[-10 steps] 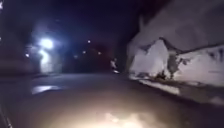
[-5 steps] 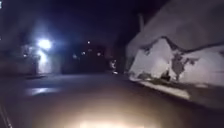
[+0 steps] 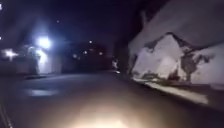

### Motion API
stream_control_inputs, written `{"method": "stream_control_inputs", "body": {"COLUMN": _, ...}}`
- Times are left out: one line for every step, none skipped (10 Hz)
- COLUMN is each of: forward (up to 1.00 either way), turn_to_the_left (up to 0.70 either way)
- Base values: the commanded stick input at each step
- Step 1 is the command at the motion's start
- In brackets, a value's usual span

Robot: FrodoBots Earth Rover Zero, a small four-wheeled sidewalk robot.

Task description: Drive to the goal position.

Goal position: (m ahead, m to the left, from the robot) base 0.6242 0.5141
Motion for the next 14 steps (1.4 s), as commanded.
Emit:
{"method": "stream_control_inputs", "body": {"forward": 0.70, "turn_to_the_left": 0.02}}
{"method": "stream_control_inputs", "body": {"forward": 0.70, "turn_to_the_left": 0.02}}
{"method": "stream_control_inputs", "body": {"forward": 0.70, "turn_to_the_left": 0.02}}
{"method": "stream_control_inputs", "body": {"forward": 0.70, "turn_to_the_left": 0.02}}
{"method": "stream_control_inputs", "body": {"forward": 0.70, "turn_to_the_left": 0.02}}
{"method": "stream_control_inputs", "body": {"forward": 0.70, "turn_to_the_left": 0.02}}
{"method": "stream_control_inputs", "body": {"forward": 0.70, "turn_to_the_left": 0.02}}
{"method": "stream_control_inputs", "body": {"forward": 0.70, "turn_to_the_left": 0.02}}
{"method": "stream_control_inputs", "body": {"forward": 0.70, "turn_to_the_left": 0.02}}
{"method": "stream_control_inputs", "body": {"forward": 0.70, "turn_to_the_left": 0.02}}
{"method": "stream_control_inputs", "body": {"forward": 0.70, "turn_to_the_left": 0.02}}
{"method": "stream_control_inputs", "body": {"forward": 0.70, "turn_to_the_left": 0.02}}
{"method": "stream_control_inputs", "body": {"forward": 0.70, "turn_to_the_left": 0.02}}
{"method": "stream_control_inputs", "body": {"forward": 0.70, "turn_to_the_left": 0.02}}
